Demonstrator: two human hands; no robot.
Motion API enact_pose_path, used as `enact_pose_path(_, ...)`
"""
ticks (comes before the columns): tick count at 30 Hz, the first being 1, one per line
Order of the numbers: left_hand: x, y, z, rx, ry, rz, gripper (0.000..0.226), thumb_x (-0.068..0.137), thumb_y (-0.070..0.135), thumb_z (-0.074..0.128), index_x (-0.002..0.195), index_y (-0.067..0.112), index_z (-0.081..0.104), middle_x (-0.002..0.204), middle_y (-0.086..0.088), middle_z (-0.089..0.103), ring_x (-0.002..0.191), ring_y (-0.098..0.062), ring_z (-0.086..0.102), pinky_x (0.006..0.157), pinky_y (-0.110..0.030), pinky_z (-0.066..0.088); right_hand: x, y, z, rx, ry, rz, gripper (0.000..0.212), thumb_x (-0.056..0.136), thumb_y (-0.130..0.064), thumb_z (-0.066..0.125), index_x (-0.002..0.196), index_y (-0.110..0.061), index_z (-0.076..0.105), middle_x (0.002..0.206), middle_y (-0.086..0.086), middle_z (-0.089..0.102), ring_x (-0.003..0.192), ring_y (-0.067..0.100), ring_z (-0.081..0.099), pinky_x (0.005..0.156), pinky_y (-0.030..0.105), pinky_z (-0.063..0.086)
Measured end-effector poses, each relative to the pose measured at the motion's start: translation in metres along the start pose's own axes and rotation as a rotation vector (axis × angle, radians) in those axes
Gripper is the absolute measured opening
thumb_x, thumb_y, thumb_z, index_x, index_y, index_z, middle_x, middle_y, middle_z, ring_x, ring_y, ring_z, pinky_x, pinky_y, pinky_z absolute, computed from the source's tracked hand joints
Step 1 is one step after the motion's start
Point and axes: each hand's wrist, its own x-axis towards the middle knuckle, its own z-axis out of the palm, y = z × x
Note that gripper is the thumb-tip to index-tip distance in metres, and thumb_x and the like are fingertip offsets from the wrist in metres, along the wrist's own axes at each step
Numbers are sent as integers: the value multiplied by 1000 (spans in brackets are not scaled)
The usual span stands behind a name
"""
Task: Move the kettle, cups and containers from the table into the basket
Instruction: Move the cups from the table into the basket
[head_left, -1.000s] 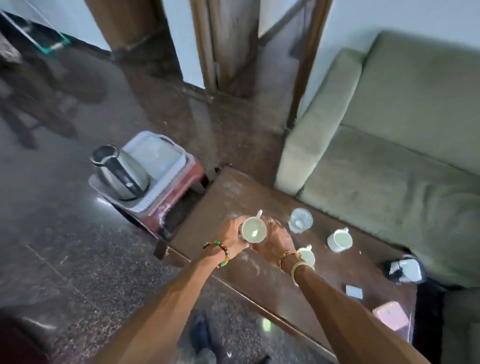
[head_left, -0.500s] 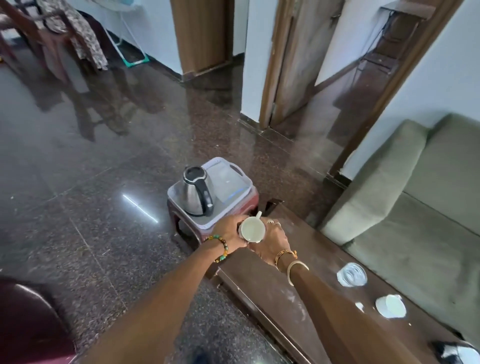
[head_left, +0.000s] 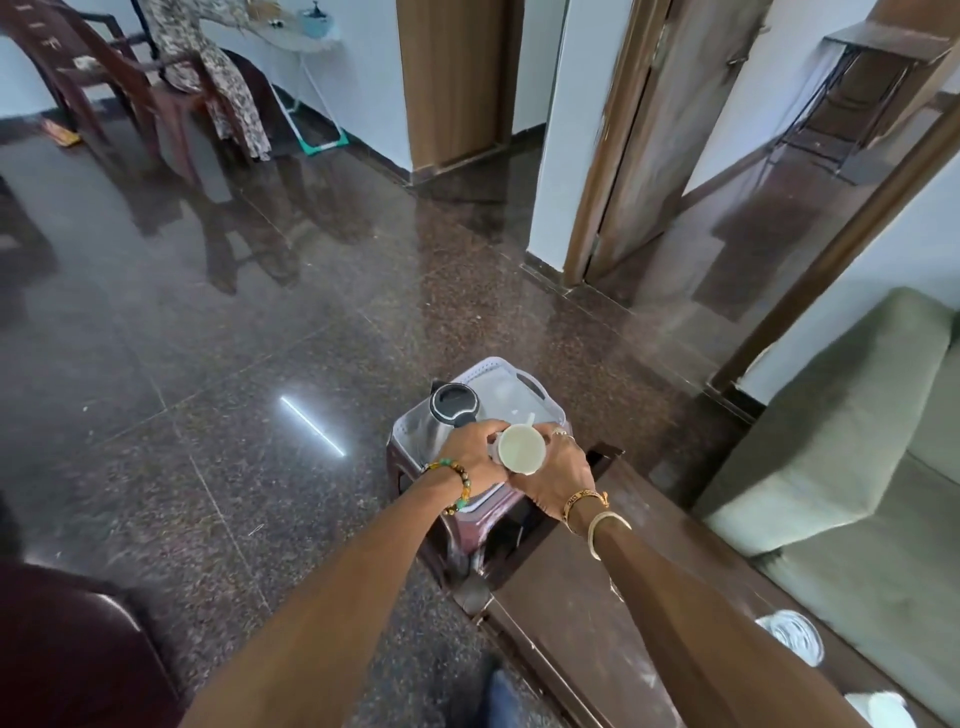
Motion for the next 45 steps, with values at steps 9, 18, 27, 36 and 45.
enact_pose_path(9, 85, 4, 2, 18, -73, -26, 51, 68, 18, 78, 115, 31, 63, 110, 8, 70, 105, -15, 63, 93, -35, 53, 88, 21, 4, -90, -74, -6, 69, 68, -39, 83, 126, -18, 52, 111, -1, 60, 106, 22, 61, 85, 30, 50)
enact_pose_path(18, 176, 20, -34, 77, -63, 6, 46, 74, 8, 69, 116, 24, 67, 95, 7, 62, 101, -18, 61, 77, -18, 44, 190, 12, -3, -41, -34, 1, 67, 59, -38, 85, 119, -26, 57, 113, -4, 64, 103, 19, 64, 86, 32, 53)
enact_pose_path(27, 287, -31, -43, 146, -307, -39, 45, 77, 14, 68, 120, 24, 66, 114, -4, 70, 106, -26, 63, 95, -32, 50, 277, 32, 63, -138, -105, 82, 74, 67, -28, 82, 134, -21, 50, 126, 6, 49, 117, 24, 51, 101, 33, 45)
enact_pose_path(36, 367, -102, -33, 123, -451, -176, 57, 68, 19, 67, 124, 20, 64, 119, -5, 70, 108, -21, 65, 95, -33, 53, 340, 57, 148, -161, -183, 219, 78, 76, -25, 78, 143, -19, 40, 142, 7, 40, 132, 24, 41, 107, 34, 35)
enact_pose_path(45, 399, -137, -10, 150, -498, -147, 38, 77, 14, 61, 114, 20, 67, 109, -4, 72, 99, -22, 65, 87, -33, 56, 372, 79, 184, -159, -208, 314, 78, 74, -12, 79, 142, -19, 42, 137, 9, 42, 125, 29, 49, 102, 37, 41)
